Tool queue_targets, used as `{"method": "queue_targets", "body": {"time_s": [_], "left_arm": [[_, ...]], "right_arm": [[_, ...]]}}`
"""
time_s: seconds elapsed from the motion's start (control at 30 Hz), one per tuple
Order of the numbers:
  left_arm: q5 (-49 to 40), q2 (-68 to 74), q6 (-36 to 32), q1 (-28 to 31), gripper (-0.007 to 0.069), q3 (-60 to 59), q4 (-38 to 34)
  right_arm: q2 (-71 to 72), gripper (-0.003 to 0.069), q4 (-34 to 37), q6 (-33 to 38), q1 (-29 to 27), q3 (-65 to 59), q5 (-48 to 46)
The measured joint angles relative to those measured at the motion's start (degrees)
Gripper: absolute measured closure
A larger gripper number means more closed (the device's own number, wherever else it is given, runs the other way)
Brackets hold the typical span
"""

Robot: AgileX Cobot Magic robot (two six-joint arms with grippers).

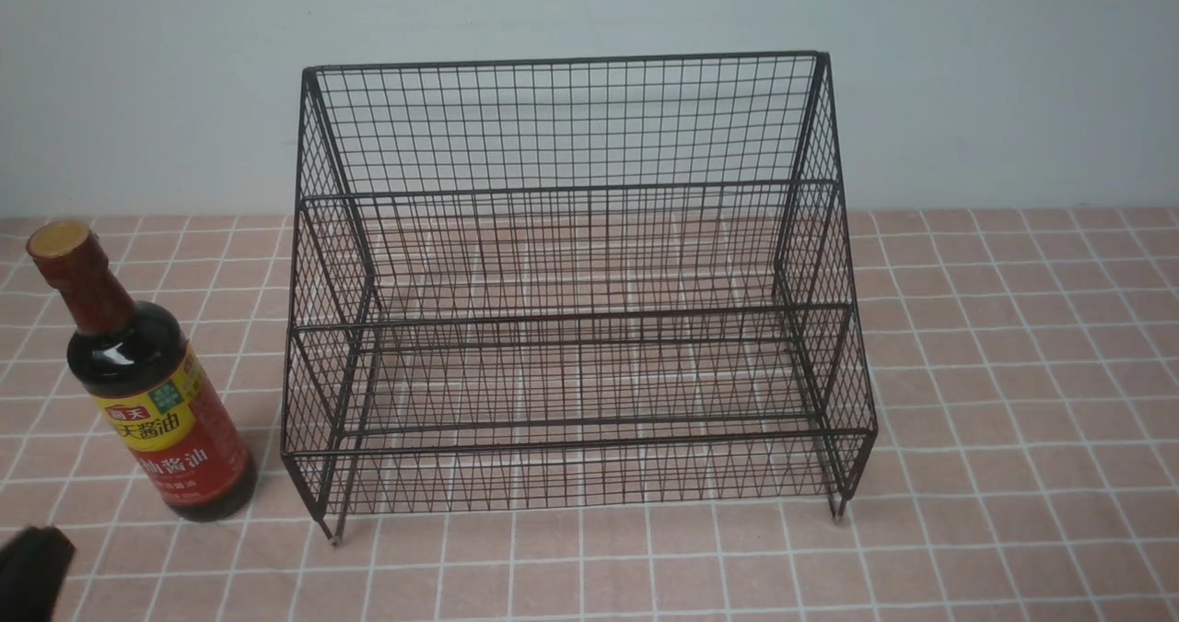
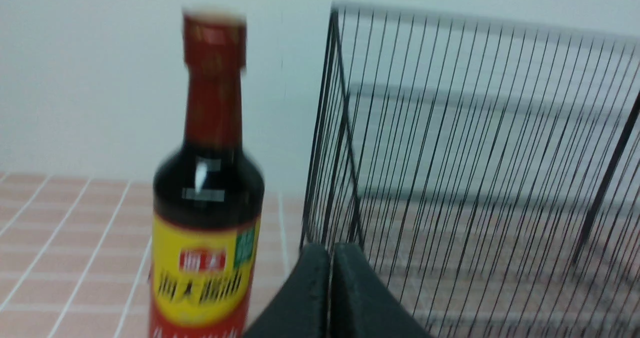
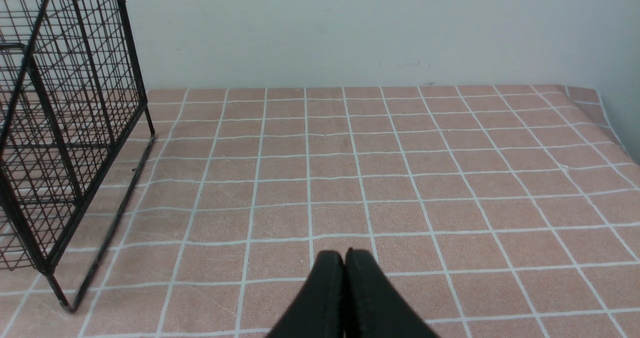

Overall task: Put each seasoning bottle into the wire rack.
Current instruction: Use the left arm to grab the condiment bottle closest to it

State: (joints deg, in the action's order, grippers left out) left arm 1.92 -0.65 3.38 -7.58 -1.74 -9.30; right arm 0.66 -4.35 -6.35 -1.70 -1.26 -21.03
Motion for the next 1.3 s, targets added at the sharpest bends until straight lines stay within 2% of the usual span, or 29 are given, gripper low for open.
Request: {"method": "queue_targets", "body": {"time_s": [0.07,0.17,0.3,0.5,0.63,0.7,0.77,0.8,0.83,0.9,0.93,0.97,1.0,1.07,1.17,1.3], "left_arm": [[3.9,0.0,0.6,0.0,0.0631,0.0,-1.6],[14.6,0.0,1.0,0.0,0.0631,0.0,-4.6],[25.5,0.3,-2.3,0.0,0.0631,0.0,-5.3],[23.8,10.3,-11.4,0.0,0.0627,6.3,-5.5],[22.3,21.5,-16.0,0.0,0.0588,12.6,-5.6],[22.2,27.5,-17.0,0.0,0.0548,15.5,-6.2],[22.2,35.4,-17.4,0.0,0.0461,19.1,-8.3],[22.2,35.9,-17.4,0.0,0.0461,19.3,-8.5],[22.1,40.4,-17.4,0.0,0.0371,21.5,-11.0],[22.3,43.1,-17.5,0.0,0.0321,22.8,-12.9],[22.9,46.3,-17.5,0.0,0.0239,24.3,-15.2],[23.6,48.1,-17.5,0.0,0.0189,25.0,-16.3],[23.8,48.5,-17.6,0.0,0.0179,25.0,-16.3],[26.3,53.3,-17.6,0.0,0.0051,26.4,-17.9],[27.8,57.0,-17.9,0.0,-0.002,26.5,-18.5],[29.1,60.3,-20.0,0.0,-0.0041,26.5,-19.5]], "right_arm": [[0.0,0.0673,0.0,0.0,0.0,0.0,0.0],[0.0,0.0673,0.0,0.0,0.0,0.0,0.0],[0.0,0.0673,0.0,0.0,0.0,0.0,0.0],[0.0,0.0673,0.0,0.0,0.0,0.0,0.0],[0.0,0.0673,0.0,0.0,0.0,0.0,0.0],[0.0,0.0673,0.0,0.0,0.0,0.0,0.0],[0.0,0.0673,0.0,0.0,0.0,0.0,0.0],[0.0,0.0673,0.0,0.0,0.0,0.0,0.0],[0.0,0.0673,0.0,0.0,0.0,0.0,0.0],[0.0,0.0673,0.0,0.0,0.0,0.0,0.0],[0.0,0.0673,0.0,0.0,0.0,0.0,0.0],[0.0,0.0673,0.0,0.0,0.0,0.0,0.0],[0.0,0.0673,0.0,0.0,0.0,0.0,0.0],[0.0,0.0673,0.0,0.0,0.0,0.0,0.0],[0.0,0.0673,0.0,0.0,0.0,0.0,0.0],[0.0,0.0673,0.0,0.0,0.0,0.0,0.0]]}}
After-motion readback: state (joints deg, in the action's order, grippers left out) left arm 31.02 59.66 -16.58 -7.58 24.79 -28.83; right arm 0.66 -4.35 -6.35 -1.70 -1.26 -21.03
